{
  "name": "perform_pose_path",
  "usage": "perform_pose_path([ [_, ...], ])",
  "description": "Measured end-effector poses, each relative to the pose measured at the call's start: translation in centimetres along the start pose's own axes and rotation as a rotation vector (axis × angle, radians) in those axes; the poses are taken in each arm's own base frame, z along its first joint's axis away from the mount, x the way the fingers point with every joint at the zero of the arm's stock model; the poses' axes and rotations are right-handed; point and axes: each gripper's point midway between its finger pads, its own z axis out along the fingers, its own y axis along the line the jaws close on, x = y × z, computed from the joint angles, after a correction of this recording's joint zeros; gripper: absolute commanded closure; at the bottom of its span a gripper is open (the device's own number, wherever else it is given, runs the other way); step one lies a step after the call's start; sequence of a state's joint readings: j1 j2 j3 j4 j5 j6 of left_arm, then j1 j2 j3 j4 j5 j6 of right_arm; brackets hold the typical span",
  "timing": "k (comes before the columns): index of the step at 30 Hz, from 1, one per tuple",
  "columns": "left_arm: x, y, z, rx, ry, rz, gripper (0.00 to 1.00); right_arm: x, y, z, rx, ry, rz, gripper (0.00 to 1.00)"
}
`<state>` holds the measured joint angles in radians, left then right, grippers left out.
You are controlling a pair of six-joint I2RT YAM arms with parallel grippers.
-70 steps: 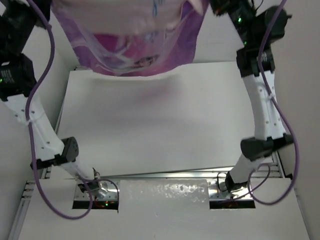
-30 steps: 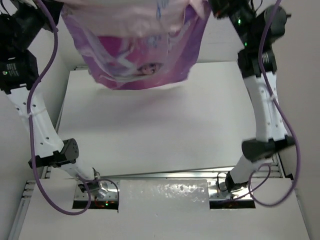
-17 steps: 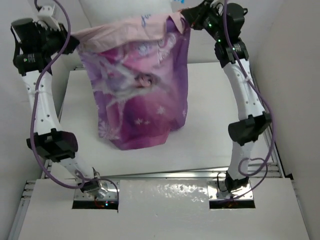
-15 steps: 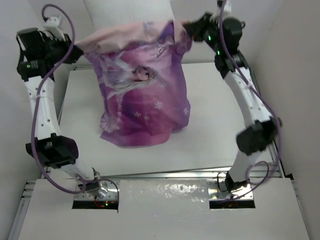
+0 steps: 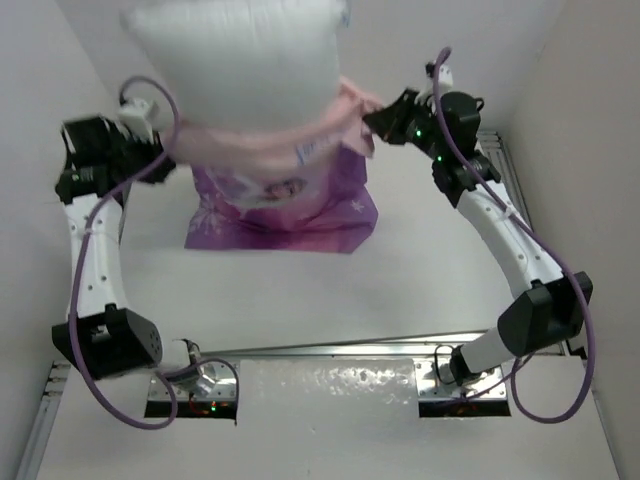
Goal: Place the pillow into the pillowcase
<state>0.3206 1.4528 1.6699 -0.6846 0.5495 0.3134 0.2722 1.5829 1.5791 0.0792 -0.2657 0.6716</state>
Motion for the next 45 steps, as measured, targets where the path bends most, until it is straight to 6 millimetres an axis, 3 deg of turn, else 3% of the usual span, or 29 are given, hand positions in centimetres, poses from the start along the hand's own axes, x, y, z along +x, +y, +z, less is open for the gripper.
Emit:
perform_pose_path([
  [1,4.8,-0.9,-0.1,0.01,0.101,-0.055,1.0,3.2,-0.8,-1.5,0.027,0.064,0.027,1.0],
  [2,7.7,-1.7,-0.6,0.019,0.194,-0.104,1.0,5.1,-1.5,-2.0,0.063,0.133,0.045,1.0],
  [3,9.1,-1.8,-0.7,0.032,0.275,-0.148,1.0,5.6,-2.1,-1.1,0.091,0.189,0.052,1.0],
  [4,8.3,-1.5,-0.4,0.051,0.326,-0.181,1.0,5.5,-2.5,0.9,0.1,0.229,0.056,1.0],
  [6,2.8,1.4,2.1,0.027,0.253,-0.158,1.0,2.3,-1.6,6.0,0.06,0.175,0.015,1.0],
  [8,-1.7,5.1,4.9,-0.064,0.071,-0.062,1.0,-0.2,-1.7,8.4,0.047,0.08,-0.034,1.0],
  [9,-1.8,5.0,3.9,-0.097,0.019,-0.031,1.0,-0.6,-1.9,7.0,0.058,0.028,-0.056,1.0],
  [11,0.3,2.7,1.0,-0.105,0.033,-0.038,1.0,3.1,-3.0,2.3,0.103,0.071,-0.029,1.0],
  [12,0.1,1.4,-0.8,-0.094,0.054,-0.055,1.0,4.6,-3.3,-0.2,0.136,0.127,-0.009,1.0],
  [13,-1.6,1.0,-2.1,-0.089,0.057,-0.063,1.0,4.0,-3.3,-1.1,0.166,0.164,-0.002,1.0],
  [14,-4.8,1.5,-2.1,-0.085,0.011,-0.063,1.0,1.8,-2.7,-0.4,0.154,0.14,-0.012,1.0],
  [16,-12.7,1.5,-3.0,-0.072,-0.196,0.024,1.0,-4.8,1.3,1.8,0.05,0.035,-0.062,1.0],
  [17,-14.4,1.8,-3.7,-0.106,-0.28,0.068,1.0,-8.1,3.3,2.2,0.014,-0.038,-0.095,1.0],
  [18,-14.0,1.8,-4.7,-0.134,-0.29,0.07,1.0,-11.7,5.1,1.8,-0.01,-0.12,-0.128,1.0],
  [19,-12.8,1.3,-5.7,-0.145,-0.293,0.065,1.0,-13.5,5.8,1.0,-0.029,-0.188,-0.155,1.0],
  [20,-11.0,0.3,-6.6,-0.134,-0.278,0.05,1.0,-13.3,6.1,-1.4,-0.03,-0.208,-0.151,1.0],
  [23,-4.4,-2.3,-5.7,-0.043,-0.195,0.004,1.0,-6.6,4.2,-6.2,-0.02,-0.158,-0.09,1.0],
  [26,2.7,-2.8,-2.1,0.057,0.043,-0.139,1.0,-0.6,1.5,-4.0,-0.007,0.005,-0.022,1.0],
  [28,2.1,-1.1,-0.4,0.061,0.145,-0.189,1.0,1.4,-1.1,0.0,0.06,0.129,0.009,1.0],
  [30,-0.9,2.4,2.6,0.018,0.107,-0.15,1.0,-1.2,-2.8,4.2,0.095,0.095,-0.021,1.0],
  [31,-1.1,3.2,3.0,-0.001,0.09,-0.133,1.0,-1.7,-3.2,4.7,0.101,0.082,-0.034,1.0],
  [33,1.2,2.4,2.5,-0.005,0.081,-0.125,1.0,0.5,-3.8,3.1,0.099,0.08,-0.023,1.0],
  [35,6.7,-0.1,0.5,0.006,0.179,-0.174,1.0,5.6,-4.7,-1.0,0.136,0.166,0.038,1.0],
  [36,8.0,-1.1,-0.6,0.018,0.256,-0.22,1.0,6.7,-5.3,-1.9,0.172,0.223,0.063,1.0],
  [38,5.4,-0.8,-0.6,0.045,0.296,-0.248,1.0,4.7,-4.8,-0.3,0.176,0.256,0.062,1.0],
  [41,-2.3,1.8,1.3,0.03,0.117,-0.122,1.0,-2.5,-0.4,2.8,0.072,0.13,-0.026,1.0],
  [42,-1.8,2.1,1.1,0.004,0.071,-0.086,1.0,-3.6,0.3,2.2,0.051,0.068,-0.044,1.0],
  [43,0.9,1.2,0.3,-0.011,0.081,-0.093,1.0,-2.9,0.3,0.2,0.042,0.027,-0.044,1.0],
  [45,9.4,-1.2,-0.2,-0.009,0.191,-0.151,1.0,3.4,-1.5,-3.4,0.074,0.115,0.016,1.0],
])
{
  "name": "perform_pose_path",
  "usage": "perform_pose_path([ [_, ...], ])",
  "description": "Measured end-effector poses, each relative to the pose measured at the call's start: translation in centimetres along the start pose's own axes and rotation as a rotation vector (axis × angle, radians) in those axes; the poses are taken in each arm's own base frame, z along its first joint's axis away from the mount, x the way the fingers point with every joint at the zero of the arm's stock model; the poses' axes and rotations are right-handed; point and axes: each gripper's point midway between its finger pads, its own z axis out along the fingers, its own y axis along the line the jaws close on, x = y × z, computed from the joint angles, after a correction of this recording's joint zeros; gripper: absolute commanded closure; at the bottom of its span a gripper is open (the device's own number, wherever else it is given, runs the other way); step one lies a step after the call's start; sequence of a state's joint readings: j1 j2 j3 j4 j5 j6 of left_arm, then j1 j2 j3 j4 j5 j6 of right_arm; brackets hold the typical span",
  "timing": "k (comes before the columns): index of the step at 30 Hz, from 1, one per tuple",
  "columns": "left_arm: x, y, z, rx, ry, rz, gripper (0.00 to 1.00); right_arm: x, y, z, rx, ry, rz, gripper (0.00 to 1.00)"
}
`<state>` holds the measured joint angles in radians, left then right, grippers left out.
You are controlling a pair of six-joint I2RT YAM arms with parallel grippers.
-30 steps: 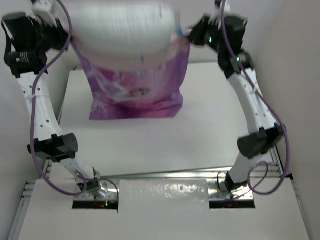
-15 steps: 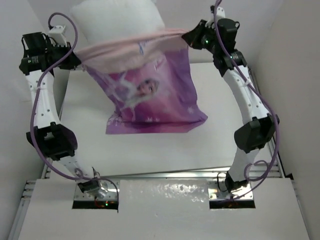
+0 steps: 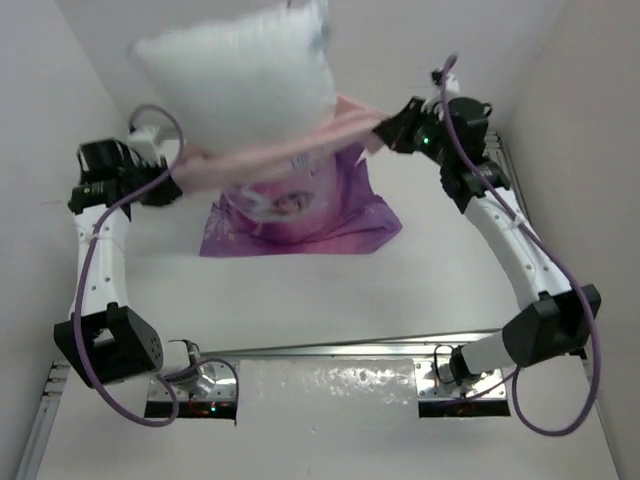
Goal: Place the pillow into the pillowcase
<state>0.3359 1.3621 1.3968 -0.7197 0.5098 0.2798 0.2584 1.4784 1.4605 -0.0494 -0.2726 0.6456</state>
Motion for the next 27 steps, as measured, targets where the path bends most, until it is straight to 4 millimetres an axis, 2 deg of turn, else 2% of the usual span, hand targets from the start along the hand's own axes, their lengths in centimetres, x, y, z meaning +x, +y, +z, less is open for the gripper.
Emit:
perform_pose_path([
  [1,3.8,-0.6,0.2,0.007,0.098,-0.042,1.0,2.5,-1.2,-0.3,0.028,0.059,0.024,1.0],
  [2,6.0,-1.4,-0.3,0.025,0.195,-0.082,1.0,4.3,-2.5,0.1,0.074,0.133,0.045,1.0],
  [4,5.4,-0.9,0.6,0.034,0.219,-0.09,1.0,6.0,-3.7,2.4,0.091,0.206,0.046,1.0],
  [5,4.0,-0.1,1.2,0.016,0.161,-0.057,1.0,6.7,-3.8,2.9,0.092,0.209,0.033,1.0],
  [7,3.6,0.5,1.0,-0.03,0.087,-0.016,1.0,8.4,-4.9,2.0,0.117,0.203,0.023,1.0],
  [8,4.3,0.5,0.9,-0.046,0.058,0.001,1.0,9.4,-5.6,1.2,0.129,0.198,0.023,1.0],
  [10,7.9,0.5,1.5,-0.056,0.096,-0.007,1.0,12.0,-6.8,0.0,0.143,0.216,0.038,1.0],
  [12,10.8,0.6,2.3,-0.05,0.186,-0.047,1.0,14.4,-7.9,0.3,0.159,0.268,0.068,1.0],
  [13,10.7,0.7,2.4,-0.039,0.24,-0.074,1.0,15.1,-8.2,1.0,0.167,0.315,0.086,1.0],
  [14,9.3,0.9,2.4,-0.026,0.285,-0.1,1.0,15.2,-8.2,2.1,0.174,0.36,0.095,1.0],
  [15,6.0,1.8,3.5,-0.013,0.281,-0.114,1.0,14.5,-8.0,3.7,0.184,0.402,0.102,1.0],
  [17,-0.4,3.4,4.3,-0.023,0.21,-0.105,1.0,10.4,-6.6,7.9,0.151,0.37,0.07,1.0],
  [19,-8.2,4.2,2.6,-0.061,0.033,-0.041,1.0,4.4,-3.9,10.1,0.102,0.267,0.009,1.0],
  [20,-12.1,3.8,0.5,-0.084,-0.102,0.019,1.0,0.7,-2.1,10.2,0.058,0.165,-0.035,1.0],
  [21,-14.7,2.8,-2.4,-0.105,-0.218,0.071,1.0,-2.7,-0.2,8.7,0.028,0.057,-0.072,1.0],
  [22,-16.1,0.8,-6.0,-0.115,-0.307,0.115,1.0,-5.4,1.4,6.2,0.012,-0.031,-0.098,1.0],
  [23,-16.7,-1.2,-9.3,-0.113,-0.368,0.147,1.0,-7.2,3.0,3.1,0.002,-0.087,-0.118,1.0],
  [24,-17.7,-3.6,-13.5,-0.113,-0.448,0.191,1.0,-9.3,5.1,-0.4,-0.016,-0.14,-0.138,1.0],
  [25,-18.6,-5.3,-16.5,-0.115,-0.511,0.224,1.0,-11.5,7.0,-2.6,-0.047,-0.19,-0.157,1.0],
  [27,-20.5,-8.3,-21.3,-0.096,-0.625,0.296,1.0,-16.2,11.5,-6.0,-0.138,-0.305,-0.2,1.0],
])
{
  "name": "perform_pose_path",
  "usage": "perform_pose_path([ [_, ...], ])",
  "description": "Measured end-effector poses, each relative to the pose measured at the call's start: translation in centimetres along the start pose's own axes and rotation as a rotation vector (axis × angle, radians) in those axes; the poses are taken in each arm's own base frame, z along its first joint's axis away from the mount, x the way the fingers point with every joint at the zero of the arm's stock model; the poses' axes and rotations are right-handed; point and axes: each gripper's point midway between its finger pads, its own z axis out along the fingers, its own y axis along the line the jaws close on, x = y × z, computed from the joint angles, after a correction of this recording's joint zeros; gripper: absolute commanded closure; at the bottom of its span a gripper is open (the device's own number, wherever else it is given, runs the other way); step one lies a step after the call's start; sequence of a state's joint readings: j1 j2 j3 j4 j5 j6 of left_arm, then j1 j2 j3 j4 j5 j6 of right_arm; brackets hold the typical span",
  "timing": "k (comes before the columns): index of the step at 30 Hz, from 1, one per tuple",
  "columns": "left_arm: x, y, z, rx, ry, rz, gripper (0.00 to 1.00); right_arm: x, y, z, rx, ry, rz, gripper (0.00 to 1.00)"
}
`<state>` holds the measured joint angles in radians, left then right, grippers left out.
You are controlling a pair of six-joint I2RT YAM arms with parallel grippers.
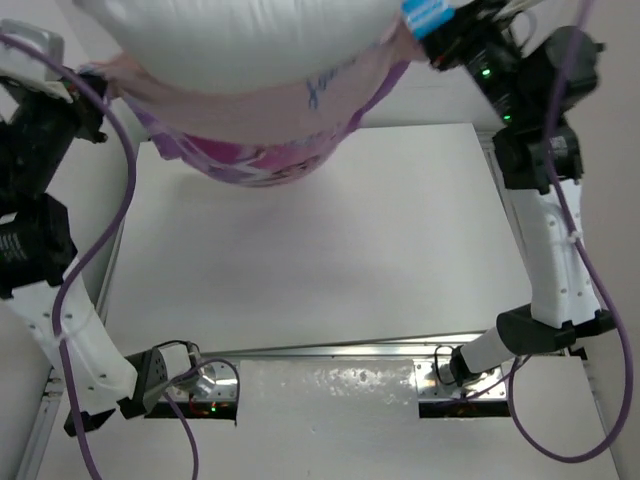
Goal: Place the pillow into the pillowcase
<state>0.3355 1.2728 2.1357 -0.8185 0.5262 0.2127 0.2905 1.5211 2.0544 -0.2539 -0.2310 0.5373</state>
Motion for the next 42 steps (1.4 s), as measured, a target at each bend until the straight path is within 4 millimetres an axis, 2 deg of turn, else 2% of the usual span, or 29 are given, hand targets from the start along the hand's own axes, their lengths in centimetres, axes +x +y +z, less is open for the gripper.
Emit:
perform_pose_path([
  [1,-2.3,-0.4,-1.1,-0.005,-0.061,0.036,1.0,-3.3,1.6,-0.4,-0.041,-0.085,-0.023,1.0],
  [2,-4.4,-0.5,-2.1,-0.021,-0.124,0.074,1.0,-6.2,2.3,-0.7,-0.061,-0.167,-0.047,1.0],
  [3,-5.4,-0.3,-2.5,-0.037,-0.153,0.092,1.0,-8.1,2.7,-1.2,-0.069,-0.225,-0.063,1.0],
  [4,-5.7,-0.1,-2.5,-0.044,-0.164,0.1,1.0,-9.2,2.9,-1.5,-0.075,-0.259,-0.073,1.0],
  [6,-4.5,0.4,-1.3,-0.037,-0.129,0.077,1.0,-9.6,2.8,-1.1,-0.081,-0.274,-0.074,1.0],
  [8,-1.5,0.8,0.8,-0.005,-0.039,0.018,1.0,-8.2,2.2,0.1,-0.082,-0.238,-0.06,1.0],
  [10,0.9,1.1,2.1,0.012,0.03,-0.027,1.0,-5.3,0.5,2.0,-0.055,-0.167,-0.031,1.0],
  [12,4.1,2.3,4.5,0.012,0.111,-0.074,1.0,-2.1,-1.5,3.7,-0.021,-0.091,-0.005,1.0],
  [14,6.7,3.1,6.1,0.008,0.176,-0.11,1.0,1.1,-3.2,4.9,0.012,-0.014,0.02,1.0],
  [17,8.8,3.8,7.3,-0.001,0.231,-0.144,1.0,4.4,-4.7,5.8,0.045,0.069,0.048,1.0],
  [19,8.9,3.9,7.4,-0.006,0.233,-0.157,1.0,5.0,-5.0,6.2,0.052,0.081,0.054,1.0],
  [22,7.7,4.3,7.9,-0.018,0.21,-0.173,1.0,4.4,-5.4,7.6,0.052,0.048,0.054,1.0],
  [24,5.3,5.2,9.0,-0.032,0.155,-0.17,1.0,3.3,-5.5,8.8,0.044,0.009,0.051,1.0],
  [26,2.8,5.9,9.5,-0.046,0.08,-0.141,1.0,2.6,-5.2,9.0,0.033,-0.016,0.047,1.0],
  [28,1.0,6.2,8.9,-0.072,0.012,-0.103,1.0,2.3,-4.8,7.7,0.03,-0.024,0.026,1.0],
  [29,0.4,5.9,8.0,-0.083,-0.016,-0.079,1.0,2.3,-4.4,6.3,0.031,-0.036,0.005,1.0],
  [30,-0.1,5.1,6.5,-0.08,-0.028,-0.059,1.0,2.4,-4.1,4.5,0.041,-0.031,-0.012,1.0],
  [32,-1.4,3.7,4.6,-0.054,-0.065,-0.017,1.0,1.4,-2.7,1.7,0.02,-0.048,-0.055,1.0],
  [33,-1.3,3.1,4.1,-0.038,-0.074,0.001,1.0,0.7,-1.7,0.5,-0.01,-0.067,-0.077,1.0],
  [34,-0.1,3.0,4.5,-0.027,-0.061,0.005,1.0,0.4,-0.8,-0.4,-0.043,-0.086,-0.095,1.0],
  [35,1.4,2.4,4.0,-0.015,-0.036,0.01,1.0,1.0,-0.1,-1.3,-0.085,-0.103,-0.114,1.0],
  [36,3.7,2.1,3.8,-0.003,0.003,0.016,1.0,2.7,0.3,-2.3,-0.114,-0.089,-0.124,1.0],
  [37,6.8,1.7,3.7,0.01,0.055,0.021,1.0,5.5,0.3,-3.1,-0.134,-0.058,-0.137,1.0],
  [38,10.1,1.3,3.6,0.023,0.119,0.028,1.0,9.1,0.4,-3.9,-0.158,-0.022,-0.152,1.0],
  [39,14.7,1.0,3.5,0.04,0.21,0.02,1.0,14.3,0.1,-4.8,-0.175,0.056,-0.153,1.0],
  [40,20.0,0.3,3.1,0.062,0.322,0.004,1.0,20.6,-0.3,-6.1,-0.191,0.154,-0.148,1.0],
  [42,30.6,-1.7,0.4,0.132,0.579,-0.037,1.0,33.7,-2.1,-10.4,-0.182,0.418,-0.095,0.95],
])
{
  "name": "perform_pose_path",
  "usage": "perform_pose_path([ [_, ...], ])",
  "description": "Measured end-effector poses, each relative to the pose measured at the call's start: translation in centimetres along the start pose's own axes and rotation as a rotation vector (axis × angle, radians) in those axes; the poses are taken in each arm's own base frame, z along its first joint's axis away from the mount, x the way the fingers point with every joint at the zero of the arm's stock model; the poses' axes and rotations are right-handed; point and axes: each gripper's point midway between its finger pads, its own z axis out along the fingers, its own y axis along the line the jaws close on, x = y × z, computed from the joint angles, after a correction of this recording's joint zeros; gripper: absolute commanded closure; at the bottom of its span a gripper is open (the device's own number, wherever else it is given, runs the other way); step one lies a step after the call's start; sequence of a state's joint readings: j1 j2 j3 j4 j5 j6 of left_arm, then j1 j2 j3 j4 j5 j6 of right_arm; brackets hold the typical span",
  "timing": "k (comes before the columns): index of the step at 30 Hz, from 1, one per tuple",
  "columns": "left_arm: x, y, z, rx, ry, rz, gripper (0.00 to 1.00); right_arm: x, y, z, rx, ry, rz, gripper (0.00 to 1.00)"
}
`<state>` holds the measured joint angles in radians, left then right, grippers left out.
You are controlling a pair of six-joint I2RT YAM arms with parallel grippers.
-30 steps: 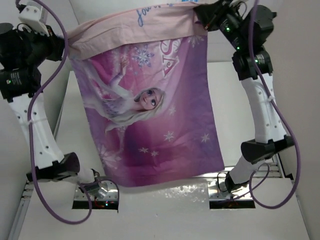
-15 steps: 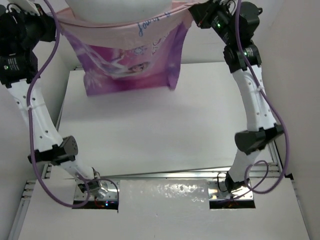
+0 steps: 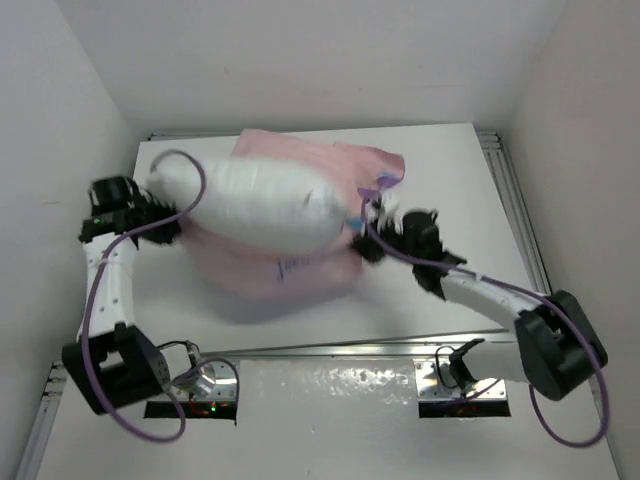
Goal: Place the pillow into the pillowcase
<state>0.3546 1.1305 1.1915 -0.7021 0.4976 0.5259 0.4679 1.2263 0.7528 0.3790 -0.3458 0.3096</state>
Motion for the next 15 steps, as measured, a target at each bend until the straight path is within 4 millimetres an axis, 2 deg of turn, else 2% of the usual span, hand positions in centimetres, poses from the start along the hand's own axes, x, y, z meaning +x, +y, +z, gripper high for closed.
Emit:
perform_pose_path([
  [1,5.4,-1.1,1.4,0.055,0.146,-0.029,1.0,8.2,-0.2,-1.0,0.011,0.159,0.061,0.9],
  [2,10.6,-2.7,2.0,0.117,0.29,-0.053,1.0,15.0,-0.3,-3.2,0.033,0.306,0.127,0.83],
  [3,14.9,-4.3,1.5,0.174,0.411,-0.067,1.0,20.6,-0.2,-6.4,0.065,0.43,0.187,0.73],
  [4,18.2,-5.9,0.2,0.23,0.521,-0.075,1.0,24.8,0.1,-9.7,0.104,0.52,0.237,0.68],
  [5,19.9,-7.1,-1.1,0.27,0.589,-0.071,0.96,26.4,0.7,-11.6,0.112,0.531,0.277,0.59],
  [6,20.8,-8.0,-2.6,0.301,0.642,-0.058,0.65,25.7,0.5,-12.1,0.141,0.487,0.261,0.45],
  [8,20.6,-8.2,-4.6,0.305,0.675,-0.01,0.28,22.3,-0.3,-11.5,0.184,0.338,0.225,0.37],
  [9,20.0,-7.7,-5.4,0.278,0.68,0.018,0.05,20.2,-0.8,-11.1,0.208,0.264,0.207,0.32],
  [13,17.4,-3.7,-8.0,0.077,0.725,0.117,0.0,14.6,-2.1,-10.0,0.291,0.166,0.193,0.25],
  [14,16.8,-2.8,-8.6,0.036,0.734,0.136,0.0,13.8,-2.0,-9.6,0.291,0.178,0.2,0.16],
  [15,16.0,-2.0,-9.0,-0.004,0.734,0.155,0.0,13.2,-1.9,-9.2,0.284,0.187,0.211,0.01],
])
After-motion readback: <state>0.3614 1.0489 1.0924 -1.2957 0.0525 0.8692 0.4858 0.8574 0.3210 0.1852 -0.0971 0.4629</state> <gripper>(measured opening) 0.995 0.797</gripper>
